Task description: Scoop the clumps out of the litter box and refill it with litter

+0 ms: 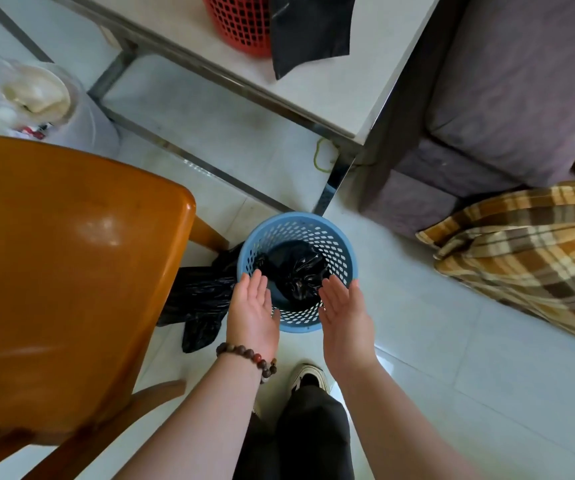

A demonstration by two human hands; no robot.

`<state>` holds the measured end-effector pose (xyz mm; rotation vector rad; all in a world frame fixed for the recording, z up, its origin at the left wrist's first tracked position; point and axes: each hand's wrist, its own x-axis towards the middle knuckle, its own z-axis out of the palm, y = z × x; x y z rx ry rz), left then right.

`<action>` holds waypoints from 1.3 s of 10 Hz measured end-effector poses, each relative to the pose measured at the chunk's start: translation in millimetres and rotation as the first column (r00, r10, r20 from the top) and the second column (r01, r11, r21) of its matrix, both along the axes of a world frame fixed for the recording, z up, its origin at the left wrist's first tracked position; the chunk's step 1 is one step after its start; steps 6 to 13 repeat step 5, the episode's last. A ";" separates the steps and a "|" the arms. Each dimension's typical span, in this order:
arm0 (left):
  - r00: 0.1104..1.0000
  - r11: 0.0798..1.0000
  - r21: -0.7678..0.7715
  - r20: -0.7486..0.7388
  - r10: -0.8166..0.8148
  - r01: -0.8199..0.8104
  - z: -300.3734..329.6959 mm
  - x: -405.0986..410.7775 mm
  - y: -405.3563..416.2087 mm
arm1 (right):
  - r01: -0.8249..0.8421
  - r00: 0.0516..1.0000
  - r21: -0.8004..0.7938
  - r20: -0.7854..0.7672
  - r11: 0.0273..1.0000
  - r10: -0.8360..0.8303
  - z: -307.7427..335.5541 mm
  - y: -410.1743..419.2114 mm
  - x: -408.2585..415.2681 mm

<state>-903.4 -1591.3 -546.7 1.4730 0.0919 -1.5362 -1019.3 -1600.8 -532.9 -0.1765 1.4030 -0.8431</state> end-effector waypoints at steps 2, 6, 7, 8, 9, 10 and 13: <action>0.995 0.994 -0.040 0.004 -0.100 0.100 77.2 5.7 2.3 | 0.005 0.999 -0.053 -0.036 0.999 -0.007 65.6 1.0 -9.4; 0.791 0.858 -0.035 0.408 -0.456 0.512 247.2 10.6 40.4 | -0.071 0.980 -0.150 -0.196 0.986 0.041 229.7 42.1 -15.9; 0.791 0.858 -0.035 0.408 -0.456 0.512 247.2 10.6 40.4 | -0.071 0.980 -0.150 -0.196 0.986 0.041 229.7 42.1 -15.9; 0.791 0.858 -0.035 0.408 -0.456 0.512 247.2 10.6 40.4 | -0.071 0.980 -0.150 -0.196 0.986 0.041 229.7 42.1 -15.9; 0.791 0.858 -0.035 0.408 -0.456 0.512 247.2 10.6 40.4 | -0.071 0.980 -0.150 -0.196 0.986 0.041 229.7 42.1 -15.9; 0.791 0.858 -0.035 0.408 -0.456 0.512 247.2 10.6 40.4 | -0.071 0.980 -0.150 -0.196 0.986 0.041 229.7 42.1 -15.9; 0.791 0.858 -0.035 0.408 -0.456 0.512 247.2 10.6 40.4 | -0.071 0.980 -0.150 -0.196 0.986 0.041 229.7 42.1 -15.9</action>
